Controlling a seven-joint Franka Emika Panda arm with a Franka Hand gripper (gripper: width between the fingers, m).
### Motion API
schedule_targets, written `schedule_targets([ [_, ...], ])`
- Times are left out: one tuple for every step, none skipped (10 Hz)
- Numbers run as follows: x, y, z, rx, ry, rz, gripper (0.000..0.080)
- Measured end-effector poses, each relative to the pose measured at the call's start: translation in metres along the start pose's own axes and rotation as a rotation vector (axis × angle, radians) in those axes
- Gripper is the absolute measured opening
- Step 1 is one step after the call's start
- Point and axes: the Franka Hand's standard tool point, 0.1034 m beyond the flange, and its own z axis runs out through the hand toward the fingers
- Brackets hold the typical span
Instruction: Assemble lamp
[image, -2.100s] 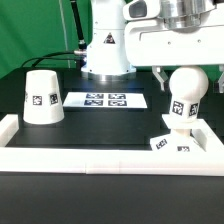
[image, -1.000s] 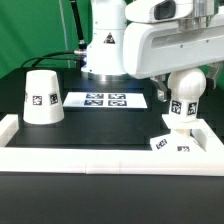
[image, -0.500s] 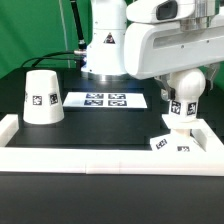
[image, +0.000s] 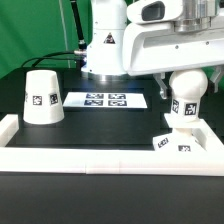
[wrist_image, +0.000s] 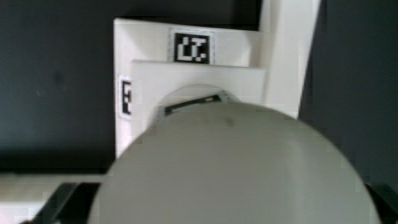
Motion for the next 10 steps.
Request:
schedule_targets([
  [-0.0002, 0.0003, 0.0002, 0.002, -0.001, 0.097, 0.0579],
  [-0.0002, 0.0003, 0.0002, 0.008, -0.002, 0.239, 0.0579],
  [-0.0001, 0.0001, 0.0002, 0.007, -0.002, 0.319, 0.0579],
  [-0.0001, 0.0003, 0.0003, 0.007, -0.002, 0.338, 0.0579],
  [-0.0001, 0.0001, 0.0003, 0.010, -0.003, 0.424, 0.0579],
  [-0.0001, 0.0000, 0.0003, 0.011, -0.004, 0.479, 0.0579],
  [-0.0001, -0.0002, 0.0003, 0.013, -0.005, 0.515, 0.0579],
  [-0.0001, -0.0006, 0.0002, 0.017, -0.007, 0.599, 0.0579],
  [0.0000, -0.0006, 0.0000, 0.024, -0.003, 0.702, 0.0579],
  [-0.0032, 0.0012, -0.0002, 0.040, 0.010, 0.847, 0.0579],
])
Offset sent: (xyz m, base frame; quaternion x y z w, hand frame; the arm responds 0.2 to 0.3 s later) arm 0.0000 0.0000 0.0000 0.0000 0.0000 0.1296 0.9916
